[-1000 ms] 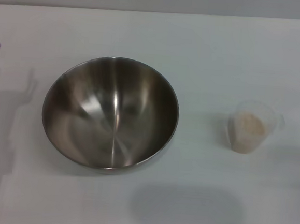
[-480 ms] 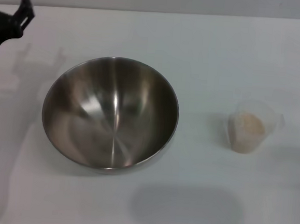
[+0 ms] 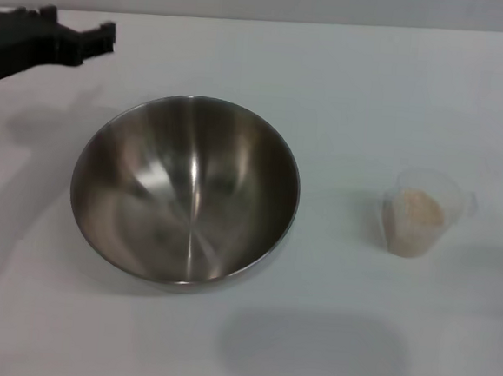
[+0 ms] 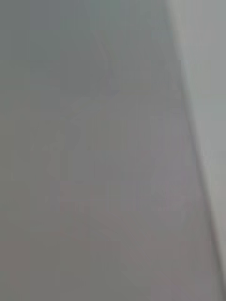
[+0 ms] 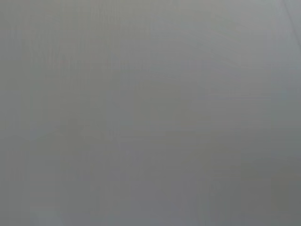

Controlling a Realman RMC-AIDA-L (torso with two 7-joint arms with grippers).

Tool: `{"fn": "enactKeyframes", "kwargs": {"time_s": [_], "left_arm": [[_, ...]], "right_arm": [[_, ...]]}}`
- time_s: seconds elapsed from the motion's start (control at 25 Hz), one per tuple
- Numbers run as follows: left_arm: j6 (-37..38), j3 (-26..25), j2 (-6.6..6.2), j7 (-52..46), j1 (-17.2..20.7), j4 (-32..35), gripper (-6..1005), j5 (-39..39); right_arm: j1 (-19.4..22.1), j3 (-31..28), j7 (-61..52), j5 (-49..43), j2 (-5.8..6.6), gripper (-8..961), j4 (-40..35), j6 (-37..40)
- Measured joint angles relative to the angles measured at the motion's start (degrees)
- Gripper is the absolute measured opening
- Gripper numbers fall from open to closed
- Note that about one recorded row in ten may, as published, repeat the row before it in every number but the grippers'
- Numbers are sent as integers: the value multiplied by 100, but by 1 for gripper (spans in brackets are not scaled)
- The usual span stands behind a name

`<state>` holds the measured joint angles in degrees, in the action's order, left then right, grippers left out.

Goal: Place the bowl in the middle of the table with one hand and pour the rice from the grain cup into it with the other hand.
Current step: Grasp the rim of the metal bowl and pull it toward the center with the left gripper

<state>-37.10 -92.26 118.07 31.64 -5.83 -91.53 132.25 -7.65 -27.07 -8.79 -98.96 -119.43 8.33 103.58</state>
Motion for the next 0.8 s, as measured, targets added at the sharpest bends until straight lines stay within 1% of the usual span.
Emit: {"fn": "enactKeyframes", "kwargs": {"time_s": [0.04,0.08,0.16,0.24,0.44,0.64,0.8], "left_arm": [[-755,-309,0,35,-196,-22,818,16],[-755,-309,0,35,-196,-22,818,16],[-1347,-574,-3,70,-340,11,817,42],[-1841,-807,-3,121,-399,30,816,33],[-2205,-866,-1,186,-307,-86,814,7],[-2634,-879,0,286,-317,-42,802,39],[-2662,-880,9,396,-300,21,787,36]], "right_arm": [[0,0,0,0,0,816,-12,0],[0,0,0,0,0,816,-12,0],[0,0,0,0,0,816,-14,0],[0,0,0,0,0,816,-15,-1],[0,0,0,0,-1,816,-15,20],[0,8,0,0,-7,817,0,44],[0,29,0,0,-10,817,7,47]]}}
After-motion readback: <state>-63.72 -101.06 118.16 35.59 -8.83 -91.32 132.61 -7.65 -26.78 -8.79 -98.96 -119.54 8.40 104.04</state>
